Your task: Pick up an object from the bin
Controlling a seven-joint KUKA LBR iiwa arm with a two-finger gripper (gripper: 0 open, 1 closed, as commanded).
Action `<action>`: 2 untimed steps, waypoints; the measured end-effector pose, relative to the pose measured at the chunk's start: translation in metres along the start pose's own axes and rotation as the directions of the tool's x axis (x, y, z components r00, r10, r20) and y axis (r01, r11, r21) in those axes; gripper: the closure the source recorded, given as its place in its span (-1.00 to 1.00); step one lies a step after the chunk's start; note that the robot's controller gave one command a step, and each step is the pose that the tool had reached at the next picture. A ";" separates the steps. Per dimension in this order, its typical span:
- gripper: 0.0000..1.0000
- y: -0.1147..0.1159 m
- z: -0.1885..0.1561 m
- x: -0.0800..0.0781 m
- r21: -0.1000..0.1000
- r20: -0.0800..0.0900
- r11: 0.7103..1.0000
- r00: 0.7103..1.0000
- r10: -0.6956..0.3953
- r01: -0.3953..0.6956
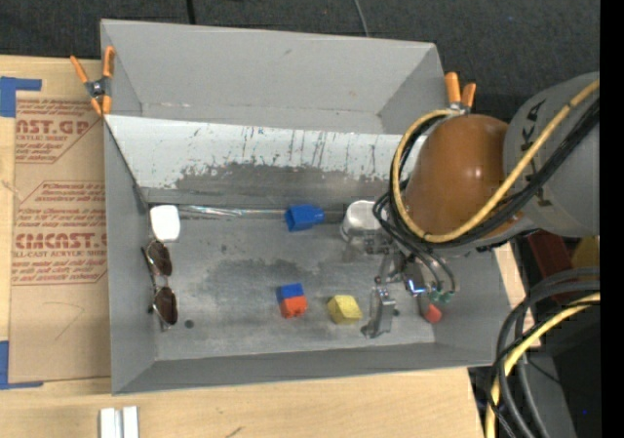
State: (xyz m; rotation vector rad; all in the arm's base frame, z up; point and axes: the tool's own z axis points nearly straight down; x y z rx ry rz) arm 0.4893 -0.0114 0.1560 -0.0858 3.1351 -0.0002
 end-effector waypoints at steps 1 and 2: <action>-1.00 -0.013 0.059 0.000 -0.001 -0.001 0.987 0.987 -0.163 0.163; 1.00 -0.005 0.085 0.008 0.001 0.004 0.970 0.970 -0.241 0.241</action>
Offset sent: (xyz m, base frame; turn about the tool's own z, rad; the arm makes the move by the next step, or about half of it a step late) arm -0.0083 -0.0062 -0.0860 -0.2443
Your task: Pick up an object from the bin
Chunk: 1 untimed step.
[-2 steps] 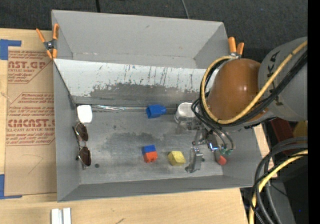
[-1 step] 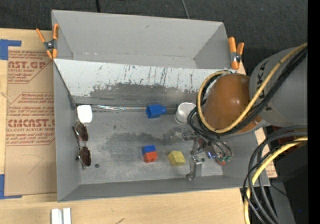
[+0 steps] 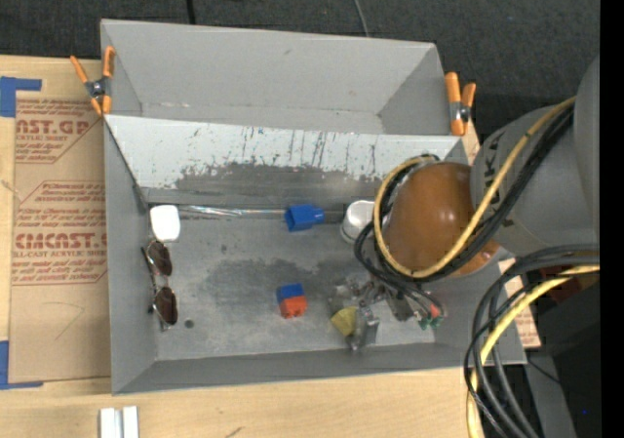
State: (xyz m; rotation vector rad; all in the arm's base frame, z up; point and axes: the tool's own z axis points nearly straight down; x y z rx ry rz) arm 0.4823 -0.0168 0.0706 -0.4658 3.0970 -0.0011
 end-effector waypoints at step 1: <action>1.00 0.000 0.000 0.000 0.000 0.000 1.000 1.000 0.000 0.000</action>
Offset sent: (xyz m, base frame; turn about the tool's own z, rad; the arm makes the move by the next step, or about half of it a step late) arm 0.0000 0.0000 0.0000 0.0000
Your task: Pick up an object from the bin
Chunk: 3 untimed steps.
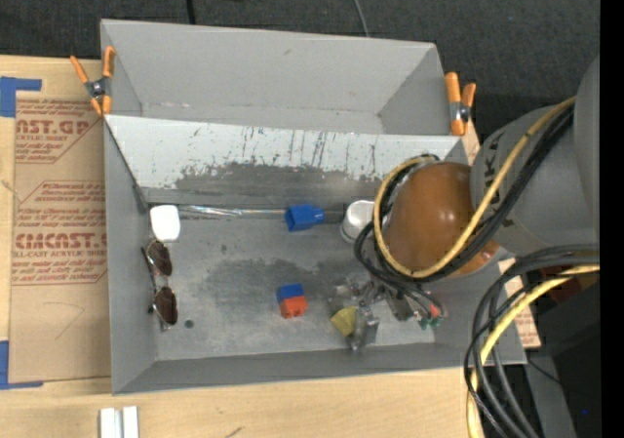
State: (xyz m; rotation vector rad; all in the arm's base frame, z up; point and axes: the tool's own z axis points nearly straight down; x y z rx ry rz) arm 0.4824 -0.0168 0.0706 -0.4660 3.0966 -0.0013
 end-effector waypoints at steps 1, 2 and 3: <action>1.00 0.000 0.000 0.000 0.000 0.000 1.000 1.000 0.000 0.000; 1.00 0.000 0.000 0.000 0.000 0.000 1.000 1.000 0.000 0.000; 1.00 0.000 0.000 0.000 0.000 0.000 1.000 1.000 0.000 0.000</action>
Offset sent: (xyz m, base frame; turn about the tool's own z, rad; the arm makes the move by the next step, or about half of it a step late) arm 0.0000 0.0000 0.0000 0.0000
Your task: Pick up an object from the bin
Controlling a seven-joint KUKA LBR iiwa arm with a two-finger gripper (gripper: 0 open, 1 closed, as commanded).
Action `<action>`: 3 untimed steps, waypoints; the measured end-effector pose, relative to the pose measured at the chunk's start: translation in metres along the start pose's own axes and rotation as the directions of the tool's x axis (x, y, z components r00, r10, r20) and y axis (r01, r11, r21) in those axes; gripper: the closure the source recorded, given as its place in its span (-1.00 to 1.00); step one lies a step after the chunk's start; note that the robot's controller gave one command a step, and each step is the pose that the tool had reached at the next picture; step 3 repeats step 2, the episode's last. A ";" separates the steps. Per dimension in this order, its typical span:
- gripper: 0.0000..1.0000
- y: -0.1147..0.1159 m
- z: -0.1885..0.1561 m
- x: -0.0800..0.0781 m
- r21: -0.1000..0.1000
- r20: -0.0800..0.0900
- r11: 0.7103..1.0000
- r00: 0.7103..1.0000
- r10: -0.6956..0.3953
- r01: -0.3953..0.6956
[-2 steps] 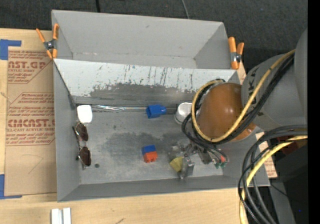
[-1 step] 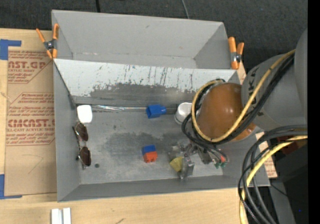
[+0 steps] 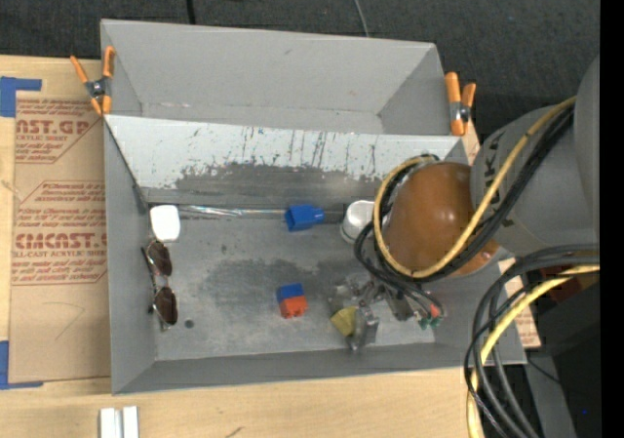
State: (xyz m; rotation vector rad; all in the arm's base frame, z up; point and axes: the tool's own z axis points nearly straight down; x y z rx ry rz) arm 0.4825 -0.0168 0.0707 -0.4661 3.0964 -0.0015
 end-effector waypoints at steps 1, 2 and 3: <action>1.00 0.000 0.000 0.000 0.000 0.000 1.000 1.000 0.000 0.000; 1.00 -0.023 -0.016 0.000 -0.001 0.000 0.979 0.979 -0.205 0.205; 1.00 -0.023 -0.016 0.000 -0.001 0.000 0.979 0.979 -0.205 0.205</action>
Offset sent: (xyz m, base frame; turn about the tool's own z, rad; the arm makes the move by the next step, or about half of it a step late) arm 0.0067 -0.0225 0.0171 -0.2088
